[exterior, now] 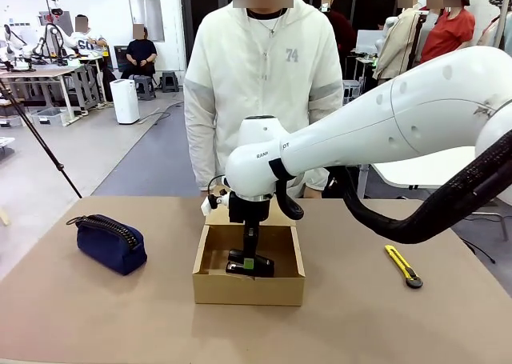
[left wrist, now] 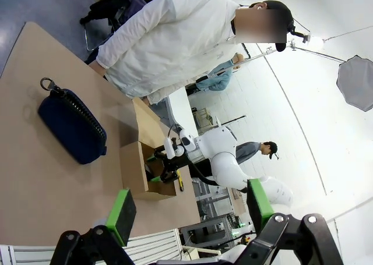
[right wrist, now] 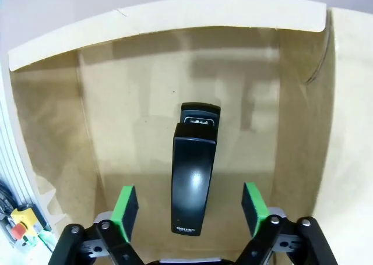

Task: Pack the items into the box.
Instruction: Pick up the item indicated by the person and place it inside the Mailer Box.

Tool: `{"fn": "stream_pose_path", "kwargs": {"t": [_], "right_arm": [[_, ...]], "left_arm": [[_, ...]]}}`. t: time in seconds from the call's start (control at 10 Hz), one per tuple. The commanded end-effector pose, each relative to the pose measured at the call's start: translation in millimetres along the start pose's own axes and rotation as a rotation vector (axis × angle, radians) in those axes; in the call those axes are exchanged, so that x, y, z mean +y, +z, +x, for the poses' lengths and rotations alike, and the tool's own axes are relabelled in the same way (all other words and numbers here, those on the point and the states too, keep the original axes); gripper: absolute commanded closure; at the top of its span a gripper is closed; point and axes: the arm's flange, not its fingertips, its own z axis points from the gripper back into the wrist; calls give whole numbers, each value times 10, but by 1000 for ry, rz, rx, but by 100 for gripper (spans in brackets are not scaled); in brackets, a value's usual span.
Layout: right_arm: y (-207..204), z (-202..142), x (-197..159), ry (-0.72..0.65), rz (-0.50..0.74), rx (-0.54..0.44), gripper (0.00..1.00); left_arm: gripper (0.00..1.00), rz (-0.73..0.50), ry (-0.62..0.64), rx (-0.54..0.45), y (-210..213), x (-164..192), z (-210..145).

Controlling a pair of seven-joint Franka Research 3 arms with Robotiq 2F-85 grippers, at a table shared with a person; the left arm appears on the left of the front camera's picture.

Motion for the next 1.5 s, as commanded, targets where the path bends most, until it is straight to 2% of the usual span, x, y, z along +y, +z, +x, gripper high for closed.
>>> {"fn": "stream_pose_path", "kwargs": {"t": [0.0, 0.2, 0.3, 0.4, 0.6, 0.8, 1.0, 1.2, 1.3, 1.4], "right_arm": [[219, -52, 109, 15, -17, -12, 0], [610, -178, 380, -3, -12, -22, 0], [899, -342, 568, -37, -7, -35, 0], [1247, -662, 777, -79, 49, -78, 0], [1780, -1490, 1098, -305, 118, -307, 0], [2143, -2752, 1380, -584, 215, -736, 0], [2210, -3847, 1529, -818, 313, -1118, 0], [1979, -4900, 1644, -915, 402, -1533, 0], [1731, -5264, 1653, -959, 450, -1686, 0], [1466, -5469, 1634, -991, 467, -1763, 0]], "left_arm": [[0, -19, -16, -11, 6, -8, 13], [0, -19, -16, -11, 6, -8, 13], [0, -19, -16, -11, 6, -8, 13], [0, -19, -16, -11, 6, -8, 13], [0, -19, -16, -11, 6, -8, 13], [0, -19, -16, -11, 6, -8, 13], [0, -19, -16, -11, 6, -8, 13], [0, -19, -16, -11, 6, -8, 13], [0, -19, -16, -11, 6, -8, 13], [0, -19, -16, -11, 6, -8, 13]]}}
